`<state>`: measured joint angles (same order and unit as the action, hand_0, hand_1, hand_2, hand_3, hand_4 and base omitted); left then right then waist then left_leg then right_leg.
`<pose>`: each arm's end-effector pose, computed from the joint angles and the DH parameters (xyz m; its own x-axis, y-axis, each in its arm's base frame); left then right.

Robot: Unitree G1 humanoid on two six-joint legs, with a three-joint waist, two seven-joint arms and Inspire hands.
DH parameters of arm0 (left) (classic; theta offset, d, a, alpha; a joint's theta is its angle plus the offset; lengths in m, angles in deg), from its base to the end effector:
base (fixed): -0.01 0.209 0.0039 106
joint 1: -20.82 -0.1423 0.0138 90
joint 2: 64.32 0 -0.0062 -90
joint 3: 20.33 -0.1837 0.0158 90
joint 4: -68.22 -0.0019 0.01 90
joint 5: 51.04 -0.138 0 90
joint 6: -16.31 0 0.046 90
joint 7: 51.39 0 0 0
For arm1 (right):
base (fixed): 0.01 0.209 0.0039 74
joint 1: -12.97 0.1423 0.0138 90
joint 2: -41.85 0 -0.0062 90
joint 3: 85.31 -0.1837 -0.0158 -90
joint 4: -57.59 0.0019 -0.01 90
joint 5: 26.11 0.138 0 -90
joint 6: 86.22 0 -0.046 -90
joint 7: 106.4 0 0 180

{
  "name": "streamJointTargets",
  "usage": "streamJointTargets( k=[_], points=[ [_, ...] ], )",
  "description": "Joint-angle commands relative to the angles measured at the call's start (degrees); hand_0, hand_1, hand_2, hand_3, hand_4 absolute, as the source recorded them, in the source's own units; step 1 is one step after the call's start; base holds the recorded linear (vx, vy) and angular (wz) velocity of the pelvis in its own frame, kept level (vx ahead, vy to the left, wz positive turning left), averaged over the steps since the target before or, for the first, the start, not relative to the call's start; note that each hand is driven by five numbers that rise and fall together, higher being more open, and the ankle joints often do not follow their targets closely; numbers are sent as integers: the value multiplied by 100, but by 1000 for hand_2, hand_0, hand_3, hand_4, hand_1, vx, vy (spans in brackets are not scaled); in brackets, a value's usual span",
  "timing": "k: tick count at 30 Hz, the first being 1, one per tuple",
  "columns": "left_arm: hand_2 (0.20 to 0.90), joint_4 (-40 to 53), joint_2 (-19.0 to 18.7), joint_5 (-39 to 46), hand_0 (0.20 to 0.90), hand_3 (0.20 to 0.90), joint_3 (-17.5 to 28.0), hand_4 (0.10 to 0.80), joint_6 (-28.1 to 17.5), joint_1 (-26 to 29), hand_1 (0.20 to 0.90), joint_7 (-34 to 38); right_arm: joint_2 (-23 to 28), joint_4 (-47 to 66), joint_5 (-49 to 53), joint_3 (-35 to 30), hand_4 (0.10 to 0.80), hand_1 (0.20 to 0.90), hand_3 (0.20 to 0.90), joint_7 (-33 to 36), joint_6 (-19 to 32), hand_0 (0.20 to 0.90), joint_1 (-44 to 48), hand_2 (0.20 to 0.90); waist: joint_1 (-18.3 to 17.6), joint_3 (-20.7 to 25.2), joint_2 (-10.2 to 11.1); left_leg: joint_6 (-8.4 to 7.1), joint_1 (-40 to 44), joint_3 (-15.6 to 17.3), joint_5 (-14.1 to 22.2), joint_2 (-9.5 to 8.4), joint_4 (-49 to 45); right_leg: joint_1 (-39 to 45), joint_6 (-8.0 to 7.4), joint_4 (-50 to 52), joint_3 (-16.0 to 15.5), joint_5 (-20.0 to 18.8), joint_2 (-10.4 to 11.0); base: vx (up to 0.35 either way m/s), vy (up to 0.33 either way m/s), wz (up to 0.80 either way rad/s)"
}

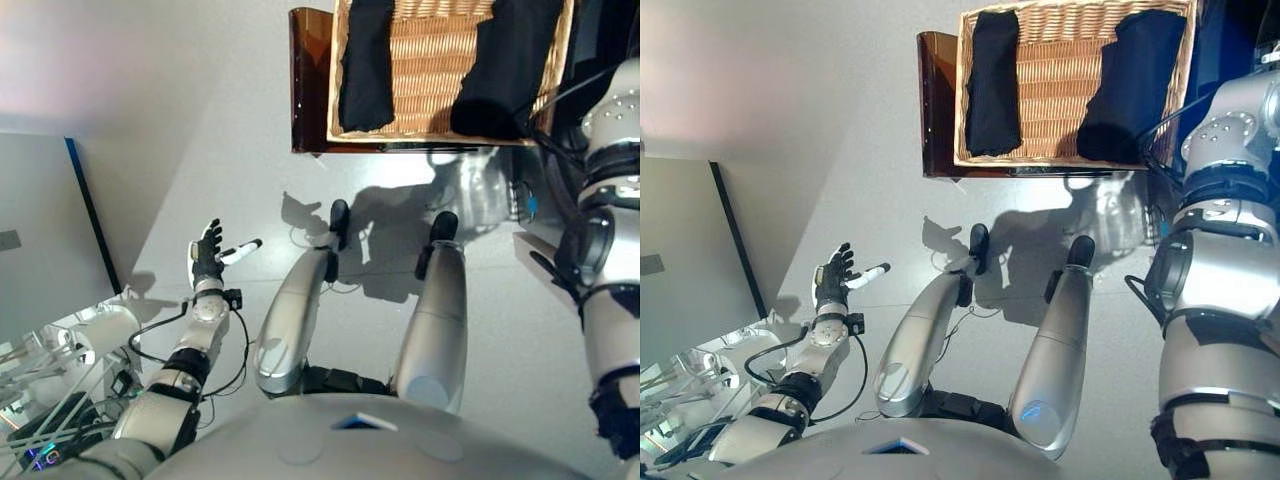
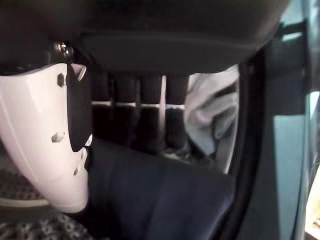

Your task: Pick up the clothes and place them into the washing machine

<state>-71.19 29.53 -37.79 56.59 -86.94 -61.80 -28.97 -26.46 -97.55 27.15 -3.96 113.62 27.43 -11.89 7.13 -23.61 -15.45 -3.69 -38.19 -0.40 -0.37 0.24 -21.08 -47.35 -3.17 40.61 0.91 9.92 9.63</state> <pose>0.1781 0.1833 -0.0654 0.8268 0.3496 -0.4406 -0.2566 0.9316 0.2575 0.3339 -0.3077 0.2402 0.4031 -0.9139 -0.0476 0.6225 0.2357 0.7463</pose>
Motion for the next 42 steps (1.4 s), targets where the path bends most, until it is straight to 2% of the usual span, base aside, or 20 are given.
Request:
streamJointTargets(
  k=[1,3,4,7,8,13,15,16,20,22,24,25,31,34,37,42],
  points=[
    [900,-304,-429,202,900,900,-14,800,-197,-4,900,132,933,733,-386,492,800,900,900,-535,600,900,440,900,-54,553,136,-33,-133,209,402,-273,-409,496,-93,-930,-187,-310,-326,0,0,0],
    [900,-330,-420,212,900,900,-9,800,-187,-10,900,130,819,771,-330,423,800,900,900,-557,617,900,326,900,-71,542,146,-24,-104,209,401,-279,-386,523,-92,-951,-187,-323,-331,-2,23,0],
    [900,-467,-376,218,900,900,2,800,-139,40,900,123,523,719,-297,339,800,900,900,-627,584,900,105,900,-88,517,168,-4,-57,213,395,-281,-360,567,-89,-982,-173,-362,-328,-4,47,-1],
    [900,-598,-340,213,900,900,-2,800,-120,94,900,113,242,661,-153,263,800,900,900,-759,551,900,-108,900,-108,509,231,12,60,218,372,-288,-265,671,-91,-1062,-171,-408,-318,18,56,-1],
    [900,-727,-287,213,900,900,-7,800,-90,108,900,92,-87,701,-10,142,800,900,900,-858,541,900,-394,900,-140,525,269,28,201,222,339,-302,-130,805,-89,-1178,-172,-452,-319,46,59,-3],
    [900,-767,-270,217,900,900,12,800,-62,72,900,33,-479,723,43,41,800,900,900,-984,494,900,-801,900,-150,555,334,57,532,206,246,-342,200,1128,-111,-1474,-176,-588,-286,51,70,-8],
    [900,-857,-201,182,900,900,82,800,-13,28,900,16,-1072,737,204,-25,800,900,900,-1237,377,900,-1376,900,-133,667,447,110,995,172,116,-387,704,1561,-185,-1966,-146,-797,-210,96,119,-8],
    [900,-853,-208,180,900,900,80,800,-12,14,900,17,-1084,752,202,-31,800,900,900,-1235,377,900,-1398,900,-136,665,452,111,1021,171,105,-388,727,1585,-186,-1985,-148,-805,-210,71,79,-3],
    [900,-952,-183,111,900,900,150,800,70,-25,900,13,-1693,874,150,162,800,900,900,-1415,236,900,-1987,900,-148,758,637,140,1384,156,-11,-397,1099,1950,-255,-2460,-93,-1006,-155,58,66,-7],
    [900,-1059,-149,82,900,900,229,800,112,-79,900,-1,-2051,903,-32,353,800,900,900,-1500,73,900,-2426,900,-182,812,811,155,1624,138,-75,-388,1307,2240,-309,-2777,-59,-1148,-120,77,55,-7],
    [900,-1070,-175,44,900,900,247,800,143,-56,900,1,-2104,930,-49,423,800,900,900,-1528,0,900,-2507,900,-190,821,869,158,1689,142,-99,-383,1362,2309,-324,-2865,-56,-1206,-107,55,25,-4],
    [900,-1130,-183,-16,900,900,294,800,174,-74,900,-16,-2204,836,-133,550,800,900,900,-1690,-202,900,-2751,900,-194,877,999,158,1802,125,-131,-380,1471,2486,-361,-3068,-53,-1312,-70,40,15,-4],
    [900,-1169,-310,-13,900,900,470,800,222,-85,900,-68,-2269,934,-247,832,800,900,900,-1996,-509,900,-3090,900,-176,919,1256,153,1850,99,-164,-321,1445,2658,-381,-3261,-89,-1424,-32,11,-4,-1],
    [900,-1278,-435,-81,900,900,537,800,255,-58,900,-105,-1943,535,-973,1020,800,900,900,-1999,-895,900,-3059,900,-151,886,1413,144,1939,61,-100,-305,1360,2824,-377,-3231,-138,-1380,-67,35,-39,4],
    [900,-1341,-566,-186,900,900,609,800,294,-62,900,-131,-1496,456,-2668,1569,800,900,900,-1853,-1393,900,-2948,900,-169,905,1550,138,1967,22,-129,-278,1397,2888,-390,-3314,-174,-1442,-93,15,-24,8],
    [900,-1328,-675,-405,900,900,771,800,309,-167,900,-180,-858,859,-5115,2384,800,900,900,-1729,-1912,900,-2926,900,-178,942,1674,150,1954,-8,-136,-248,1374,2910,-408,-3353,-189,-1483,-118,5,-8,-2]
  ],
)
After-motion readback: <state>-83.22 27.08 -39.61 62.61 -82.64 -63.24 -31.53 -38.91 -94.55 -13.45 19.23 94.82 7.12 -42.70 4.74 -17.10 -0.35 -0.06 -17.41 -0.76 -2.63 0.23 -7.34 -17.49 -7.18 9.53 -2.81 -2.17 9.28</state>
